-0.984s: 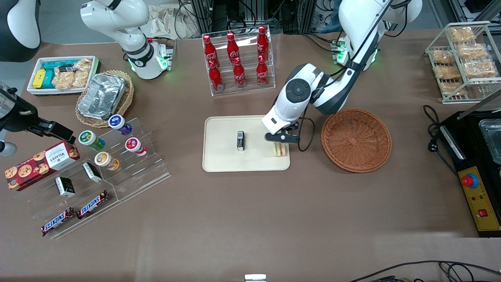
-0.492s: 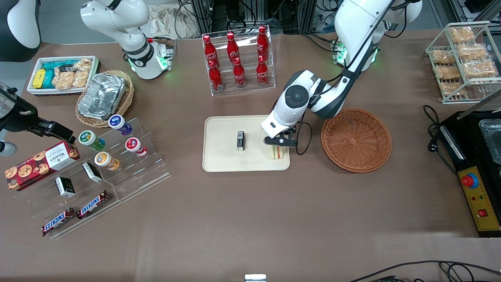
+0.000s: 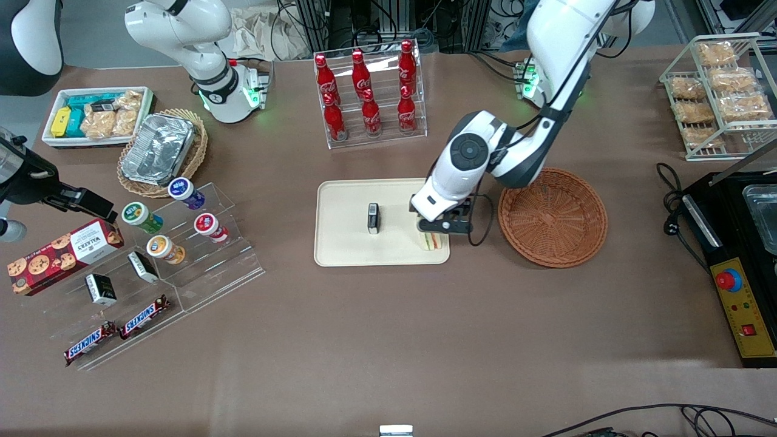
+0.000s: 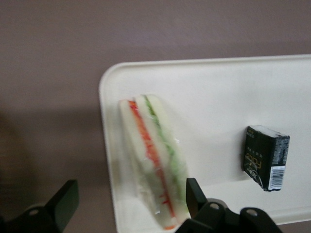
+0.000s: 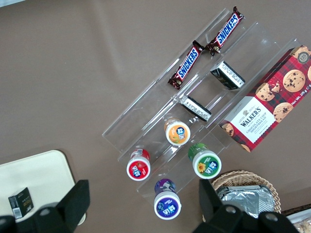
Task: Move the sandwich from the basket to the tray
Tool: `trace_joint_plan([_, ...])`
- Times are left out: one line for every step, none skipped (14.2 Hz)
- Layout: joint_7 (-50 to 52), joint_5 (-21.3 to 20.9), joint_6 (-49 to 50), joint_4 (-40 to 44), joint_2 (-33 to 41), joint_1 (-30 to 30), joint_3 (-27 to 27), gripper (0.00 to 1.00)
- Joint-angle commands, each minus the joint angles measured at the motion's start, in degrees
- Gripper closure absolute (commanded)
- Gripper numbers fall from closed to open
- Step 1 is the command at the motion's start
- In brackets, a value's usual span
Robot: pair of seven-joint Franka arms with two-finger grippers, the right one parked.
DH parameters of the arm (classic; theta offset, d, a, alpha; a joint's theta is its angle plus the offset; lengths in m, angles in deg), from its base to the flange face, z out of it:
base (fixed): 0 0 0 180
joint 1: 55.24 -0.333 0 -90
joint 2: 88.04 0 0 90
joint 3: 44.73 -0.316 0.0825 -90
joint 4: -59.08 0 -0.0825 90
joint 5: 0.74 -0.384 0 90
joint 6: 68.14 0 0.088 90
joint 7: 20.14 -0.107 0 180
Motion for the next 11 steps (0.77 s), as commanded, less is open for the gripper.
trace_joint_plan([-0.58, -0.74, 10.92, 4.57, 3.47, -5.82, 0.79, 0.01])
trace_joint_plan([-3.20, -0.83, 16.01, 6.07, 4.26, -6.45, 0.71, 0.01])
trace_joint_plan([-5.66, -1.09, 19.63, 6.96, 6.00, -6.72, 0.27, 0.01])
trace_joint_plan([-7.34, -1.09, 21.14, 7.14, 7.41, -8.90, 0.27, 0.01])
trace_joint_plan([-8.75, -1.18, 21.59, 6.97, 9.26, -11.53, 0.35, 0.01])
trace_joint_plan([-9.46, -1.18, 21.95, 6.97, 10.32, -13.99, 0.36, 0.01])
trace_joint_plan([-9.73, -1.18, 23.60, 7.14, 10.76, -16.54, 0.27, 0.01])
trace_joint_plan([-11.21, -1.09, 25.62, 7.23, 11.81, -19.27, 0.35, 0.01])
trace_joint_plan([-15.40, -1.09, 27.64, 7.23, 13.74, -21.82, 0.36, 0.01])
trace_joint_plan([-21.18, -1.18, 29.84, 7.32, 15.84, -23.84, 0.36, 0.01])
trace_joint_plan([-26.03, -1.27, 31.86, 7.67, 17.34, -25.86, 0.27, 0.01])
